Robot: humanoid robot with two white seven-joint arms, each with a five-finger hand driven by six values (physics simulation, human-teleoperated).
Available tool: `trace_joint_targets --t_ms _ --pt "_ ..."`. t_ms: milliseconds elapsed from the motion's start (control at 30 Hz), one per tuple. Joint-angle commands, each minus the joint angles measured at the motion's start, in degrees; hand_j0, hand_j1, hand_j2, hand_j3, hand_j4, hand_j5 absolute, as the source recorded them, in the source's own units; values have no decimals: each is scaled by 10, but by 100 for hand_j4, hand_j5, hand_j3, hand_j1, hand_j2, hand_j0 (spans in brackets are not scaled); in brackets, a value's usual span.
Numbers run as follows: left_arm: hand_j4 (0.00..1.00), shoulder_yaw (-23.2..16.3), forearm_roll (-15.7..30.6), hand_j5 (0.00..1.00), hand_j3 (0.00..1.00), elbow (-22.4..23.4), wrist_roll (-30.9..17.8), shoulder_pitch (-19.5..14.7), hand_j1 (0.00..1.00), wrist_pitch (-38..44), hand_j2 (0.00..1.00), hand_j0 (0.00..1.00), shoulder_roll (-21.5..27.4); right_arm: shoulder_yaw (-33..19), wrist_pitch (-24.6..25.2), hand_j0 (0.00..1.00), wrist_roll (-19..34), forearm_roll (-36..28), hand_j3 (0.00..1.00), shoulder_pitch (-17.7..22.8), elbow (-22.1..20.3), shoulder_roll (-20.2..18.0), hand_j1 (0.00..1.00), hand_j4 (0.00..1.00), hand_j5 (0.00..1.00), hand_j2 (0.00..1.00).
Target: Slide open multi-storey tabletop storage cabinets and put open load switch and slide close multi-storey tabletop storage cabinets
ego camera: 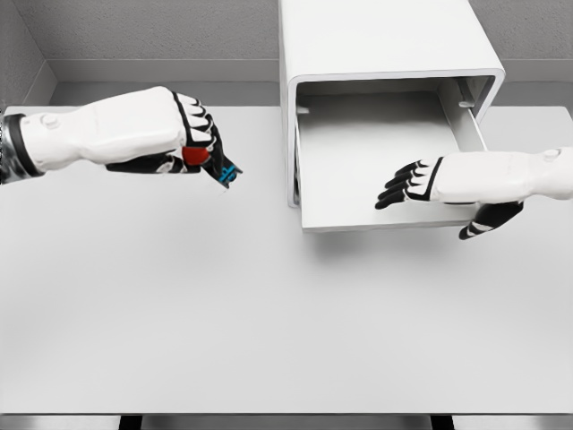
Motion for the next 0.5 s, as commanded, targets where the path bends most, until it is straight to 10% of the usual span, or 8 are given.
trace_joint_targets --t_ms 0,467 --pt "45 -1 4 45 45 0 0 0 45 2 45 45 -16 1 1 100 -2 -13 100 1 -1 2 100 100 100 100" --pt "45 -31 -22 45 45 1 -7 -58 45 2 45 45 -90 1 1 100 -9 -18 100 3 -1 -23 100 100 100 100"
